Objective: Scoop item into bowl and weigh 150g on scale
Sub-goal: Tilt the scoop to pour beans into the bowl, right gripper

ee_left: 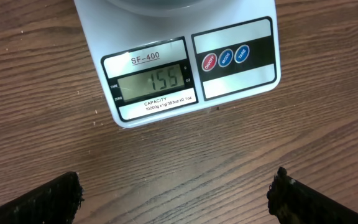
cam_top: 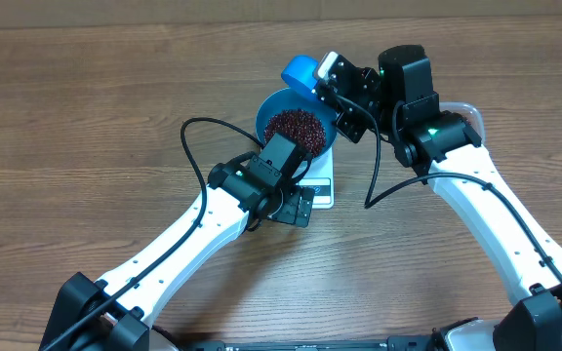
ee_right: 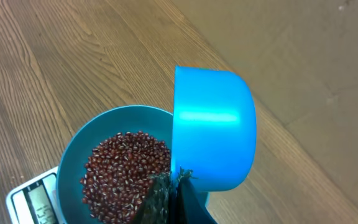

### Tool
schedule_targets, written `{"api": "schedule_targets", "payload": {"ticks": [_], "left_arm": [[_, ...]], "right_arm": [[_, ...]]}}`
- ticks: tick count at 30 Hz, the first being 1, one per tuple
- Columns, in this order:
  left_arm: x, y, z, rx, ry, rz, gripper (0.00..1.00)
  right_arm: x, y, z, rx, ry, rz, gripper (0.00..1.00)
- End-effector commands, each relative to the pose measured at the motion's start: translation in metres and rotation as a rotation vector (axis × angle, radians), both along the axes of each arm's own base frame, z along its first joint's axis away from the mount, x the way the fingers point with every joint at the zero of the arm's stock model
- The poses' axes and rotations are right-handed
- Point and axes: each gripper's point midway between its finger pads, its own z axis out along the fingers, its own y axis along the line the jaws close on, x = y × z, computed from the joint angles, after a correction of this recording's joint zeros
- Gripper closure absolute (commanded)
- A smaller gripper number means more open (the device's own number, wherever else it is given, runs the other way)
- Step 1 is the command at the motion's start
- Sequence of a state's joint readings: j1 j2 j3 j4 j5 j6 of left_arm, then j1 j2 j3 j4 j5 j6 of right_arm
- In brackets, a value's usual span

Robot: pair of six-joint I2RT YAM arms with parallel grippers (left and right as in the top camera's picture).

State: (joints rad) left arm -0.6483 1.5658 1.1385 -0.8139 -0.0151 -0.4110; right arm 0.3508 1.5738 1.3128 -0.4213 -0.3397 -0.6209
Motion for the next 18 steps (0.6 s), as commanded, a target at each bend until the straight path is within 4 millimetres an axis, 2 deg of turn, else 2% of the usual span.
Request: {"api": "schedule_targets", "payload": {"ticks": [1,10,18], "left_arm": [[-0.002,-0.001,-0.004,0.005,0.009,-0.02,0.0],[-0.002,-0.001,-0.004,0.004,0.009,-0.02,0.01],[-0.002,-0.001,-0.004,0.004,0.009,-0.02,0.0]], "right_arm": [[0.001,-0.002,0.024,0.062,-0.003,-0.047,0.97],[0.0,-0.004,0.02,0.163,0.119,-0.146,0.97],[0.006,-0.022,0.018,0.248,0.212,-0.255,0.97]]}}
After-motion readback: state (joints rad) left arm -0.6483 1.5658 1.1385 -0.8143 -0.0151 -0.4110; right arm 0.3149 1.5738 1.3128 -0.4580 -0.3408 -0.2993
